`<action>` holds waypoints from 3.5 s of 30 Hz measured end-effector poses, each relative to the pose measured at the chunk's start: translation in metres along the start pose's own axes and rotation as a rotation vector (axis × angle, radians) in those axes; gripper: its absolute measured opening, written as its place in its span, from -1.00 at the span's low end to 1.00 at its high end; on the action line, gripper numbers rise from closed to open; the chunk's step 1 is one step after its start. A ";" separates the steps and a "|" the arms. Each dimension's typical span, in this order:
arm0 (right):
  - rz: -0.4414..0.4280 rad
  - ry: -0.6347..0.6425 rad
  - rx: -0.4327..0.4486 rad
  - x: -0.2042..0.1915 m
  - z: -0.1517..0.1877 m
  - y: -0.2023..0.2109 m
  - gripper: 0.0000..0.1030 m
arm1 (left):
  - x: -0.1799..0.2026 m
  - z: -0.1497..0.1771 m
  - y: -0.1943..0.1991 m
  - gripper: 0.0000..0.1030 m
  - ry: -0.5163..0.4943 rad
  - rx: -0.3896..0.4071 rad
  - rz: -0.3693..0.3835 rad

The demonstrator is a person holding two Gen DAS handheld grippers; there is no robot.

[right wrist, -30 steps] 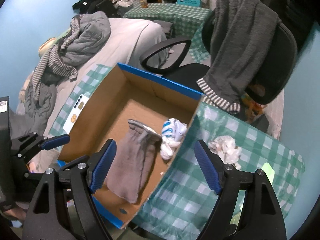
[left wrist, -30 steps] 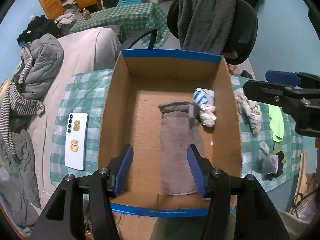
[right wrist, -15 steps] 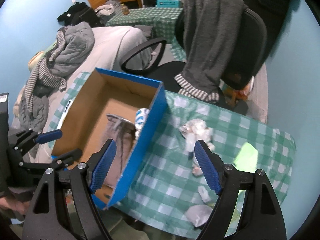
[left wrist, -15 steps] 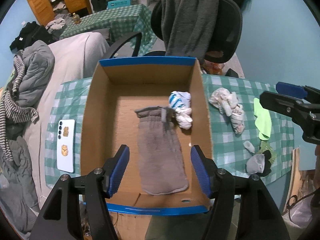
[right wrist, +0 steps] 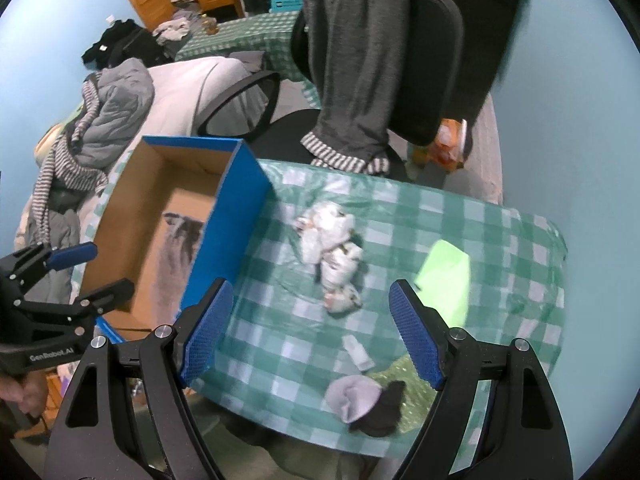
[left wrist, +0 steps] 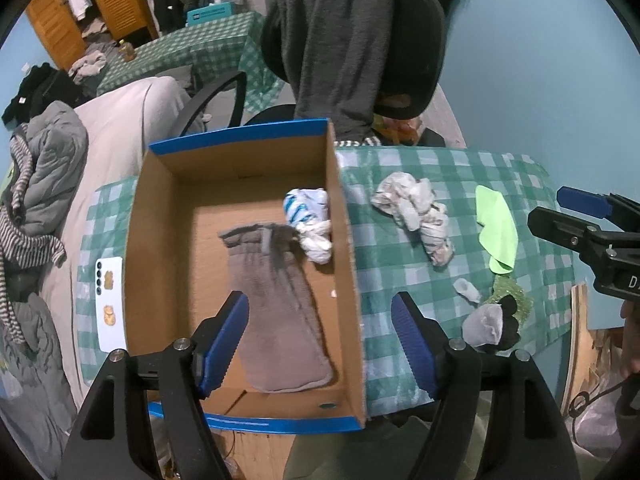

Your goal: Organize soft objects

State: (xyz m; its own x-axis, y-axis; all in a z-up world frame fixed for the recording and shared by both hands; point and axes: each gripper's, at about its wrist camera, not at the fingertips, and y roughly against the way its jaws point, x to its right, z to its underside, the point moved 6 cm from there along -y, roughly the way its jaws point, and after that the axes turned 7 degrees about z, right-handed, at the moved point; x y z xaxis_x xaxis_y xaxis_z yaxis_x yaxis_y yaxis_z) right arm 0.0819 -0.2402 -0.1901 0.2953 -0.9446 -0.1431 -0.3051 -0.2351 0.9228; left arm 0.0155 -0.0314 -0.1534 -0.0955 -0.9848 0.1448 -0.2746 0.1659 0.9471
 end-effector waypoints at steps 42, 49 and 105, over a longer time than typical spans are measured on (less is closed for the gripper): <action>0.086 -0.172 -0.093 0.142 0.051 -0.027 0.58 | 0.097 -0.033 -0.065 0.49 0.010 -0.125 0.098; 0.084 -0.164 -0.111 0.147 0.049 -0.045 0.58 | 0.100 -0.041 -0.083 0.49 0.035 -0.153 0.110; 0.183 -0.028 -0.275 0.139 0.059 -0.170 0.58 | 0.106 -0.059 -0.230 0.66 0.174 -0.388 0.055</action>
State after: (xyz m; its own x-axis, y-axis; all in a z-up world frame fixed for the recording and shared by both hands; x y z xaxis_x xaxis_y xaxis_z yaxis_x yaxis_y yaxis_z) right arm 0.1211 -0.3448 -0.3881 0.2322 -0.9722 0.0282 -0.0938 0.0064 0.9956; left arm 0.1251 -0.1773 -0.3386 0.0723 -0.9744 0.2131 0.1095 0.2201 0.9693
